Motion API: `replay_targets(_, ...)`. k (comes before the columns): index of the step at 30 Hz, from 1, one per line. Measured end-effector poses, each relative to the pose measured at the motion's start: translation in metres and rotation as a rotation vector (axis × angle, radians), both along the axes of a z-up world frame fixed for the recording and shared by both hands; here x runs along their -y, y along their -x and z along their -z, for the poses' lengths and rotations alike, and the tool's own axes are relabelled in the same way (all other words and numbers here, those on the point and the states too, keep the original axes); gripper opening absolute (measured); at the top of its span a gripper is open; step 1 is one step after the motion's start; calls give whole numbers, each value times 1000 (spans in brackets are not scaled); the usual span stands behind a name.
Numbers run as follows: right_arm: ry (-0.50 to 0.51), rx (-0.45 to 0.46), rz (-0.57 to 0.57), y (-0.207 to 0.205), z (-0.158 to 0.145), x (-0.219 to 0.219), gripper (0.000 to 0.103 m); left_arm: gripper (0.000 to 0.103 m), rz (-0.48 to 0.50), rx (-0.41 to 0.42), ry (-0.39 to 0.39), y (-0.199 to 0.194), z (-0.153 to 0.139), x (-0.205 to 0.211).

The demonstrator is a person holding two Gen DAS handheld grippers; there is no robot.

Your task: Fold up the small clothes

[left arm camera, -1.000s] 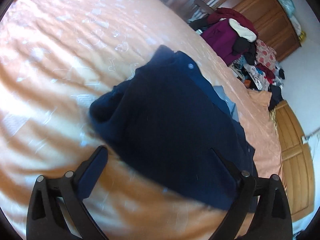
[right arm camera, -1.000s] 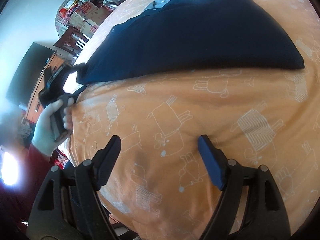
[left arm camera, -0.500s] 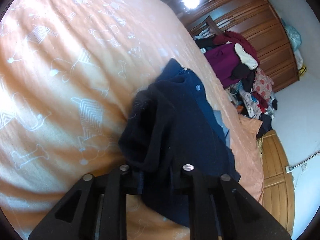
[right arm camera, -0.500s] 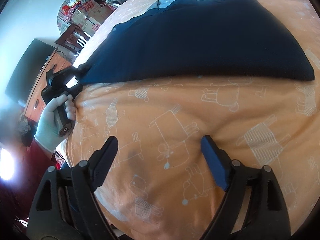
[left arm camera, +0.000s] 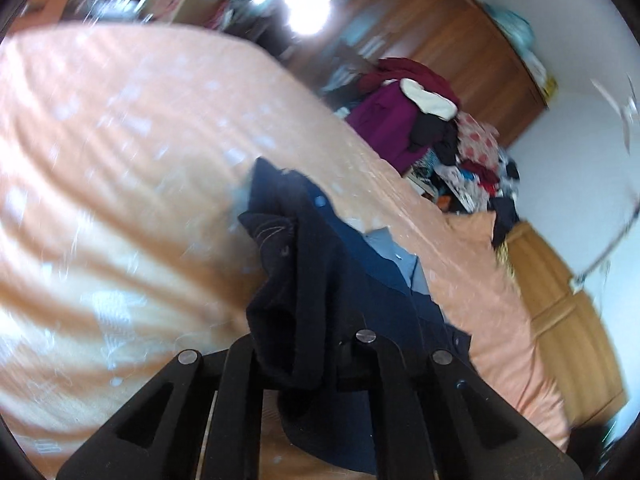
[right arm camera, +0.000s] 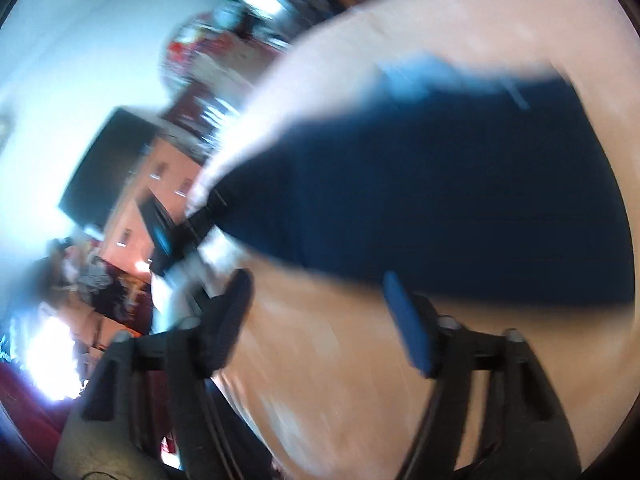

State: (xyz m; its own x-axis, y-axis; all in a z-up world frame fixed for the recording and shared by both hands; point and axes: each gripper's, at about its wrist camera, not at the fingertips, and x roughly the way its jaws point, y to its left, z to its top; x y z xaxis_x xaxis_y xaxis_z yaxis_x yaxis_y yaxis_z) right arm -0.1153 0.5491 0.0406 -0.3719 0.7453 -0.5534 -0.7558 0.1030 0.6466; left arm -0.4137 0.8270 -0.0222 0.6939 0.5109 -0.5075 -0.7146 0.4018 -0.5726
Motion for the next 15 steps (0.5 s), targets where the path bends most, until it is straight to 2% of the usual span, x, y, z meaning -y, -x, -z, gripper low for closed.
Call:
replay_targets(2, -49, 15, -45, -6, -29, -48, 89, 7, 38, -47, -61, -13, -12, 12)
replay_targets(3, -53, 14, -88, -5, -41, -80, 94, 7, 63, -71, -91, -20, -17, 19)
replay_targets(5, -32, -18, -188, 1, -50, -140, 95, 7, 125, -129, -154, -36, -29, 35)
replay_targets(6, -1, 13, -219, 8, -52, -173, 97, 7, 159, -154, -186, -47, -33, 44)
replay_targets(8, 82, 77, -320, 27, -45, -231, 98, 8, 217, -195, -236, -64, -40, 59)
replay_targets(9, 119, 109, -317, 31, -39, -250, 98, 8, 239, -204, -247, -69, -41, 65)
replay_targets(11, 179, 107, -355, 40, -22, -276, 98, 8, 277, -205, -245, -83, -41, 72)
replay_targets(13, 248, 107, -332, 36, 7, -289, 98, 8, 300, -217, -252, -94, -40, 79)
replay_targets(14, 258, 85, -321, 31, 16, -288, 88, 9, 319, -228, -258, -100, -40, 82)
replay_targets(15, 243, 59, -292, 23, 21, -283, 53, 10, 344, -244, -263, -108, -39, 85)
